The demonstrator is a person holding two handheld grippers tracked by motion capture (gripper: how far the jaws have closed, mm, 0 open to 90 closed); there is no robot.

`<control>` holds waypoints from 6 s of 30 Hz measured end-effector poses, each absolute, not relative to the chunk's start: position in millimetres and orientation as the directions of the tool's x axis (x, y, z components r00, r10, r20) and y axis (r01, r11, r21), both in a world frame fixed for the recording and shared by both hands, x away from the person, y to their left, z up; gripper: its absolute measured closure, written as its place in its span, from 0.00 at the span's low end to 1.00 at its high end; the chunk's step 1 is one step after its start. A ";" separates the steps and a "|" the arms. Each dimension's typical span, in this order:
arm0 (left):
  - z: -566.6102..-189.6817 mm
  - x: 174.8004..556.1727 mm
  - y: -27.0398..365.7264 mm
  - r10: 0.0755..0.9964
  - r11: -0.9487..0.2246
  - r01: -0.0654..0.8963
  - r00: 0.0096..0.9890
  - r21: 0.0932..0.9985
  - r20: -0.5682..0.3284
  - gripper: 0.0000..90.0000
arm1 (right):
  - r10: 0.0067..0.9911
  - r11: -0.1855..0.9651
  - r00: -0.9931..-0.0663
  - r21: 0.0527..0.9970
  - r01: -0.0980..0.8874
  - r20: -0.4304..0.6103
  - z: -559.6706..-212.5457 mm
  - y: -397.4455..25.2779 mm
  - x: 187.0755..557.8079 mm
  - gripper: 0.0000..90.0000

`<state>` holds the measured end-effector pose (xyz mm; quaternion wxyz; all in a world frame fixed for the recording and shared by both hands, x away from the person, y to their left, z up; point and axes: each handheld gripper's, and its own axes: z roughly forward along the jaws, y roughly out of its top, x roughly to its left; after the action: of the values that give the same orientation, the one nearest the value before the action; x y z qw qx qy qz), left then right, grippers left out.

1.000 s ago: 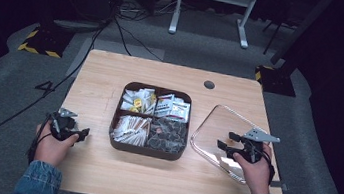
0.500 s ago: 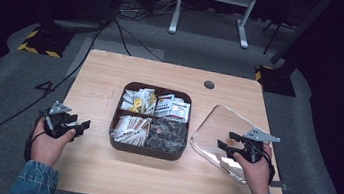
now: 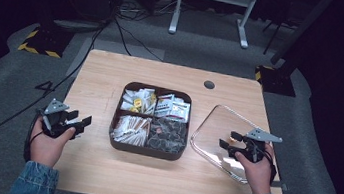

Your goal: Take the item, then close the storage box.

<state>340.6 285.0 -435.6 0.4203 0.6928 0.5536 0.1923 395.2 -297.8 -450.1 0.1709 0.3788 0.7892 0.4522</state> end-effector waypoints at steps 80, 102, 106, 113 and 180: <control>-503.8 308.8 234.0 0.903 -0.292 0.668 0.429 0.684 -0.033 0.20 | 0.837 0.313 -0.542 0.750 0.582 0.071 -491.1 -330.3 441.7 0.65; -505.2 309.3 234.3 0.900 -0.295 0.658 0.434 0.693 -0.029 0.19 | 0.822 0.271 -0.562 0.806 0.527 0.091 -454.5 -332.7 431.4 0.65; -505.2 309.3 234.3 0.900 -0.294 0.658 0.434 0.693 -0.030 0.19 | 0.819 0.273 -0.567 0.813 0.515 0.084 -449.4 -330.2 429.3 0.65; -505.2 309.3 234.3 0.900 -0.295 0.658 0.434 0.693 -0.030 0.19 | 0.810 0.281 -0.582 0.826 0.489 0.070 -434.0 -320.1 424.3 0.65; -505.2 309.2 234.2 0.901 -0.296 0.657 0.434 0.693 -0.027 0.19 | 0.543 0.469 -0.839 0.824 0.320 0.017 -383.2 -125.0 463.4 0.65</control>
<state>309.2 234.2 -505.2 0.3233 0.7825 0.4977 0.1881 463.4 -125.0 -383.2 0.1246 0.2544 0.8478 0.4483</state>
